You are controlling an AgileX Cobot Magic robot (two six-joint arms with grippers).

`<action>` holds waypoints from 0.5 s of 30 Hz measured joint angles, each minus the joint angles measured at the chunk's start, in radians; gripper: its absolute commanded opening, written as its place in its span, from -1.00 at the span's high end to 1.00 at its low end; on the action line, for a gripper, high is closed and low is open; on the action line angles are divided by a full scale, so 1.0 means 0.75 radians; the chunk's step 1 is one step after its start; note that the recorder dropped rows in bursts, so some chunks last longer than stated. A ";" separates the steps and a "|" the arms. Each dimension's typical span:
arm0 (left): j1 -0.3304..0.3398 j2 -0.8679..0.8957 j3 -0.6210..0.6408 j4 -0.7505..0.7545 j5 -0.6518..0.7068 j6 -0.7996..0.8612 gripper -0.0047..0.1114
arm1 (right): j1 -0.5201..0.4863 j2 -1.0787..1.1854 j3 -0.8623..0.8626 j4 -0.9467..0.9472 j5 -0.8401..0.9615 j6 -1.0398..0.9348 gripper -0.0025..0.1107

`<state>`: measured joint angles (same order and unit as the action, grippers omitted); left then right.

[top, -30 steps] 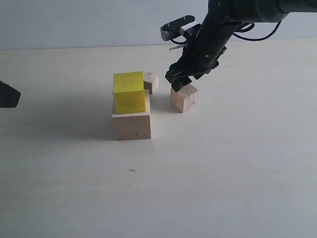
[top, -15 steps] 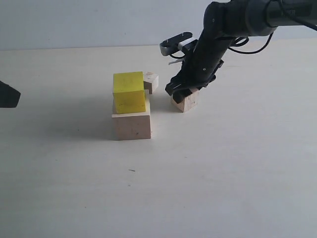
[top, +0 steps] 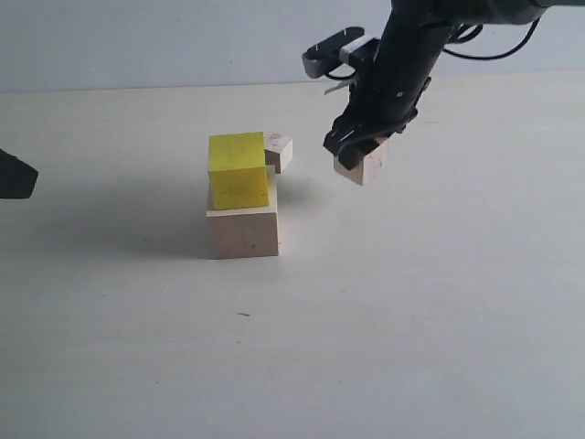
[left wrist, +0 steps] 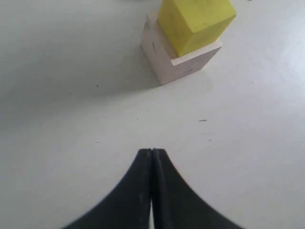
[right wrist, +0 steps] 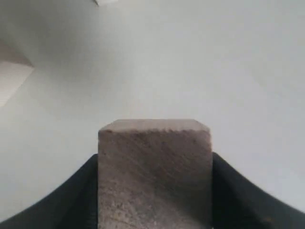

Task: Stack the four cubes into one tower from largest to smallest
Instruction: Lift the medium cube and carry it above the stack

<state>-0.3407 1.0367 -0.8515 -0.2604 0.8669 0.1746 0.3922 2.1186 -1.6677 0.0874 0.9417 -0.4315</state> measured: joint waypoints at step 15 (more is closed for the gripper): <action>0.000 0.000 0.000 0.000 0.040 0.042 0.92 | 0.003 -0.358 0.000 0.486 0.133 -0.763 0.96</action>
<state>-0.3407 1.0367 -0.8515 -0.2604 0.8969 0.2059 0.3942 1.8505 -1.6677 0.4516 1.0412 -1.0041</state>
